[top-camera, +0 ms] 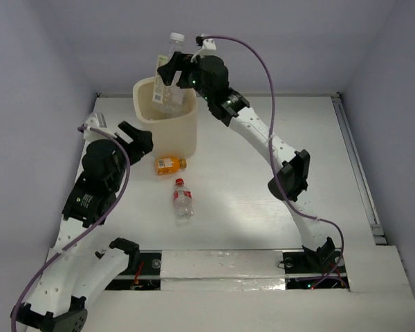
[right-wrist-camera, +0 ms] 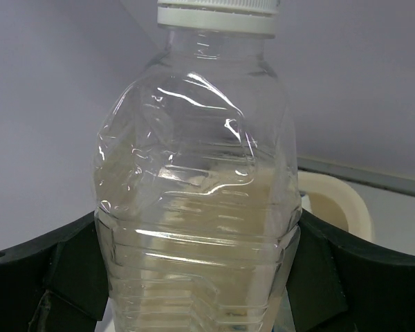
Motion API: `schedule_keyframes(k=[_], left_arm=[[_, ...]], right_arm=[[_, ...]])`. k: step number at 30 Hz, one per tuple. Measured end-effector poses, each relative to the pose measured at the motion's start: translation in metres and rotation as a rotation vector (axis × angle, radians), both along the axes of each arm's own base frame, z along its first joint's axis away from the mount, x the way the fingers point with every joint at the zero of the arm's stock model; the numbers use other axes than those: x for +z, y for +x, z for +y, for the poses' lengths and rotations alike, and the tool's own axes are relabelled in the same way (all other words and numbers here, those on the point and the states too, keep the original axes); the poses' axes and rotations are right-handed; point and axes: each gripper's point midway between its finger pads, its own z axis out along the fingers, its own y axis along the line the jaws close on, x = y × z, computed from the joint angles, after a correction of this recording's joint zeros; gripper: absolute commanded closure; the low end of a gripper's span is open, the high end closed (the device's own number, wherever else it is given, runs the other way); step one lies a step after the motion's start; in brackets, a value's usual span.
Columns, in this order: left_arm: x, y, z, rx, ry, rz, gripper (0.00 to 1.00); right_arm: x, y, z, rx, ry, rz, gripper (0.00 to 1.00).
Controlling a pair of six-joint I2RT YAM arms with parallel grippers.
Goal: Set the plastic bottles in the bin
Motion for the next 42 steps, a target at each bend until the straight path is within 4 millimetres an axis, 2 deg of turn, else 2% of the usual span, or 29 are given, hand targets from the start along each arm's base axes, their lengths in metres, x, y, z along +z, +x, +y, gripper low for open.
schedule_keyframes(k=[3, 6, 7, 12, 15, 17, 19, 20, 23, 26, 27, 28, 29, 30, 32, 33, 34, 35, 36, 37, 40, 41, 42], left_arm=[[-0.064, -0.017, 0.0, -0.007, -0.003, 0.17, 0.25], [-0.111, -0.03, -0.001, -0.017, -0.007, 0.306, 0.23], [-0.125, -0.035, -0.002, -0.023, -0.009, 0.347, 0.22], [-0.161, -0.047, -0.016, -0.087, -0.043, 0.454, 0.16], [-0.185, -0.055, -0.031, -0.168, -0.057, 0.539, 0.14], [-0.197, -0.06, -0.04, -0.225, -0.062, 0.595, 0.13], [-0.212, -0.065, -0.048, -0.274, -0.06, 0.658, 0.09], [-0.217, -0.068, -0.051, -0.294, -0.056, 0.682, 0.05], [-0.224, -0.075, -0.058, -0.354, -0.054, 0.713, 0.04], [-0.225, -0.081, -0.069, -0.424, -0.052, 0.727, 0.03], [-0.226, -0.083, -0.072, -0.442, -0.051, 0.732, 0.03], [-0.227, -0.086, -0.078, -0.469, -0.046, 0.737, 0.03], [-0.228, -0.088, -0.082, -0.494, -0.041, 0.742, 0.03], [-0.229, -0.09, -0.087, -0.515, -0.035, 0.748, 0.03], [-0.233, -0.096, -0.096, -0.559, -0.016, 0.764, 0.04], [-0.236, -0.099, -0.101, -0.578, -0.005, 0.774, 0.04], [-0.239, -0.101, -0.105, -0.592, 0.008, 0.784, 0.04], [-0.242, -0.103, -0.108, -0.602, 0.02, 0.794, 0.04], [-0.245, -0.104, -0.111, -0.607, 0.032, 0.804, 0.04], [-0.249, -0.104, -0.112, -0.608, 0.043, 0.813, 0.04], [-0.257, -0.098, -0.108, -0.56, 0.076, 0.82, 0.04], [-0.259, -0.094, -0.106, -0.54, 0.088, 0.818, 0.04], [-0.261, -0.091, -0.104, -0.523, 0.098, 0.815, 0.04]], right_arm=[[-0.034, 0.003, 0.019, -0.006, -0.08, -0.005, 0.21], [-0.058, 0.002, 0.033, -0.019, -0.153, -0.022, 0.1], [-0.067, 0.0, 0.036, -0.021, -0.183, -0.023, 0.03], [-0.102, -0.004, 0.044, -0.031, -0.276, -0.012, 0.0], [-0.104, -0.005, 0.042, -0.039, -0.299, -0.019, 0.0], [-0.095, -0.007, 0.039, -0.041, -0.301, -0.032, 0.0], [-0.075, -0.01, 0.035, -0.045, -0.287, -0.055, 0.0], [-0.06, -0.013, 0.031, -0.049, -0.271, -0.073, 0.0], [-0.012, -0.028, 0.015, -0.055, -0.229, -0.121, 0.0], [0.047, -0.049, -0.006, -0.044, -0.165, -0.185, 0.0], [0.064, -0.057, -0.013, -0.04, -0.143, -0.202, 0.07], [0.083, -0.066, -0.022, -0.034, -0.121, -0.221, 0.18], [0.096, -0.075, -0.029, -0.028, -0.104, -0.232, 0.35], [0.104, -0.084, -0.036, -0.018, -0.093, -0.234, 0.58], [0.11, -0.101, -0.05, 0.004, -0.076, -0.22, 0.91], [0.086, -0.108, -0.052, 0.034, -0.098, -0.174, 0.92], [0.095, -0.122, -0.065, 0.04, -0.083, -0.175, 0.92], [0.086, -0.132, -0.071, 0.061, -0.074, -0.161, 0.85], [0.068, -0.143, -0.077, 0.081, -0.084, -0.123, 0.78], [0.052, -0.152, -0.081, 0.099, -0.089, -0.094, 0.63], [0.003, -0.175, -0.092, 0.148, -0.119, -0.008, 0.4], [-0.017, -0.182, -0.096, 0.164, -0.136, 0.03, 0.28], [-0.034, -0.189, -0.099, 0.176, -0.15, 0.063, 0.25]])
